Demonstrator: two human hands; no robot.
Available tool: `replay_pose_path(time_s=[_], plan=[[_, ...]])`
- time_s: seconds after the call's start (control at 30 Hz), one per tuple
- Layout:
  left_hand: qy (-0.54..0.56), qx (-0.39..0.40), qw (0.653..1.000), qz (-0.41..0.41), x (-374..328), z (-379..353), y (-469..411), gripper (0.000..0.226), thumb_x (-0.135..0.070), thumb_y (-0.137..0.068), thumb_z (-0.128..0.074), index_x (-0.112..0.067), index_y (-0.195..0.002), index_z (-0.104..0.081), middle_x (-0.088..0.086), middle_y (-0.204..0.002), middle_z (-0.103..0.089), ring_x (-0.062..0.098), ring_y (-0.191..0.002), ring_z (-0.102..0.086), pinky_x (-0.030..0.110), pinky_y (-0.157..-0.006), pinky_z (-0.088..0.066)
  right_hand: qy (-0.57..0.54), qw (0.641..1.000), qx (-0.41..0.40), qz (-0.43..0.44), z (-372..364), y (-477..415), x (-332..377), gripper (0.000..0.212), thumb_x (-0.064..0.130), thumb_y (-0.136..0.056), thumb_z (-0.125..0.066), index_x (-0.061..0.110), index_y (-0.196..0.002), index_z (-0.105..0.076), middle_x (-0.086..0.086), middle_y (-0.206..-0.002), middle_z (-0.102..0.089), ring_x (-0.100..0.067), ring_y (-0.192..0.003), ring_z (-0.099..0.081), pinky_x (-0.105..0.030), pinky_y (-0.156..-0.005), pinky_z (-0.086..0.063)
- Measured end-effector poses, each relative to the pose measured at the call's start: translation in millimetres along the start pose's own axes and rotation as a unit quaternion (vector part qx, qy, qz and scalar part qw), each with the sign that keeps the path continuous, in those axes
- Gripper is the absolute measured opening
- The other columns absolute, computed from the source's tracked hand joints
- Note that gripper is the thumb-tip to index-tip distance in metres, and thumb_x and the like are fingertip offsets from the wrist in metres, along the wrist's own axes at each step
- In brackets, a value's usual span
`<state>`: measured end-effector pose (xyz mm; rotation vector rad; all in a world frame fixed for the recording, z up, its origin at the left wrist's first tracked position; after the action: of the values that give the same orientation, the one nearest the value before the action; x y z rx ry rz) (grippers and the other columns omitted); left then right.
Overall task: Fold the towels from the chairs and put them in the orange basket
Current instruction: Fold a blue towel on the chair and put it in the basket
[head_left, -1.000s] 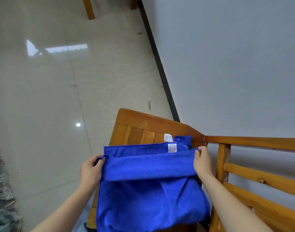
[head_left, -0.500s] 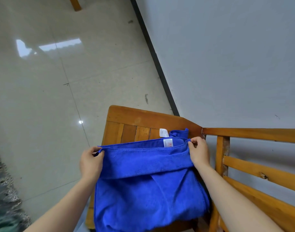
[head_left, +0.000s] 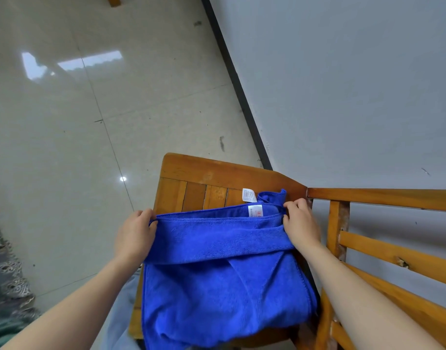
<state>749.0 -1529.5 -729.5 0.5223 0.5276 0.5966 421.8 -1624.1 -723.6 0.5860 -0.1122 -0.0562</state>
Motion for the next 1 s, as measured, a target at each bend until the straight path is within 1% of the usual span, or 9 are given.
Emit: replay_pose_path(time_s=[0.07,0.13,0.23,0.4,0.57,0.7,0.77,0.87,1.0], plan=[[-0.025,0.010,1.000,-0.010,3.4,0.7,-1.4,0.010,-0.013,-0.093,-0.047,-0.008,-0.093,-0.057,0.007,-0.089,-0.056,0.024,-0.078,-0.046,0.032,-0.064,-0.035,0.015,1.000,0.001,0.009,-0.4,0.2,-0.9,0.026,0.015,-0.094,-0.047,0.010,-0.119,-0.054,-0.006,-0.120,-0.048,-0.019,-0.103,-0.051,-0.030,-0.080,-0.050],[-0.005,0.025,1.000,-0.004,7.8,2.5,-2.7,0.009,-0.012,-0.093,-0.049,-0.007,-0.092,-0.057,0.007,-0.083,-0.057,0.025,-0.079,-0.048,0.033,-0.064,-0.035,0.010,1.000,0.000,0.005,-0.7,0.2,-2.2,0.023,0.015,-0.094,-0.047,0.009,-0.114,-0.057,-0.005,-0.119,-0.049,-0.018,-0.102,-0.051,-0.030,-0.079,-0.049],[0.052,0.034,0.998,-0.003,12.8,7.0,-3.3,0.007,-0.007,-0.090,-0.053,-0.006,-0.090,-0.060,0.011,-0.090,-0.063,0.029,-0.087,-0.055,0.037,-0.073,-0.043,-0.038,0.999,-0.003,-0.009,-0.4,1.3,-4.9,0.021,0.011,-0.093,-0.046,0.008,-0.110,-0.058,-0.006,-0.118,-0.050,-0.018,-0.099,-0.052,-0.028,-0.076,-0.048],[0.113,0.018,0.993,-0.016,14.8,13.8,-1.1,0.005,-0.003,-0.087,-0.058,-0.006,-0.085,-0.062,0.007,-0.088,-0.062,0.024,-0.087,-0.055,0.036,-0.077,-0.044,-0.112,0.994,0.009,0.015,2.0,7.6,-6.5,0.044,-0.007,-0.086,-0.044,0.015,-0.123,-0.051,-0.001,-0.128,-0.050,-0.018,-0.109,-0.051,-0.032,-0.083,-0.050],[0.189,0.002,0.982,0.013,19.0,14.8,0.3,0.012,-0.001,-0.085,-0.060,-0.011,-0.077,-0.061,0.003,-0.078,-0.061,0.023,-0.081,-0.057,0.037,-0.075,-0.045,-0.153,0.987,-0.014,0.042,3.3,8.6,-4.4,0.039,-0.005,-0.083,-0.051,0.016,-0.115,-0.055,0.000,-0.126,-0.047,-0.016,-0.113,-0.047,-0.024,-0.083,-0.041],[0.247,-0.010,0.967,0.055,17.4,14.8,1.7,0.013,-0.001,-0.083,-0.062,-0.011,-0.075,-0.063,0.004,-0.075,-0.062,0.023,-0.078,-0.058,0.037,-0.076,-0.047,-0.050,0.996,0.048,0.061,4.6,3.8,-2.6,0.032,0.008,-0.087,-0.056,0.019,-0.117,-0.058,-0.002,-0.132,-0.042,-0.021,-0.122,-0.038,-0.030,-0.098,-0.035],[0.289,-0.020,0.953,0.089,15.8,15.5,1.6,0.016,-0.002,-0.084,-0.062,-0.013,-0.072,-0.062,0.004,-0.073,-0.062,0.022,-0.076,-0.057,0.031,-0.071,-0.047,-0.011,0.995,0.064,0.071,6.8,0.4,-1.4,0.029,0.016,-0.088,-0.057,0.021,-0.116,-0.059,-0.002,-0.132,-0.042,-0.020,-0.122,-0.037,-0.034,-0.102,-0.033],[0.331,-0.018,0.936,0.120,14.2,15.4,0.9,0.019,-0.002,-0.084,-0.063,-0.015,-0.070,-0.061,0.006,-0.072,-0.061,0.022,-0.074,-0.056,0.025,-0.065,-0.044,0.013,0.994,0.071,0.084,12.5,-5.6,-1.0,0.020,0.021,-0.091,-0.056,0.019,-0.108,-0.065,0.003,-0.131,-0.049,-0.019,-0.121,-0.039,-0.035,-0.102,-0.031],[0.322,0.001,0.940,0.112,9.0,16.2,-1.1,0.020,0.001,-0.083,-0.062,-0.014,-0.069,-0.061,0.005,-0.070,-0.062,0.019,-0.069,-0.055,0.019,-0.059,-0.046,-0.012,0.996,0.052,0.077,20.5,-11.9,-5.6,0.018,0.018,-0.091,-0.055,0.013,-0.098,-0.070,0.004,-0.125,-0.060,-0.019,-0.117,-0.045,-0.034,-0.097,-0.035]])
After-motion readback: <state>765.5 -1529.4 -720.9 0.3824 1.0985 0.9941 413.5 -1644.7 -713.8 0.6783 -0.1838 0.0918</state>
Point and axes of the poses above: each hand's wrist, its own y-axis away from the middle knuckle, its own z-axis out of the back of the hand, x = y × z, the point moved 2 cm from there along -y, towards the middle knuckle
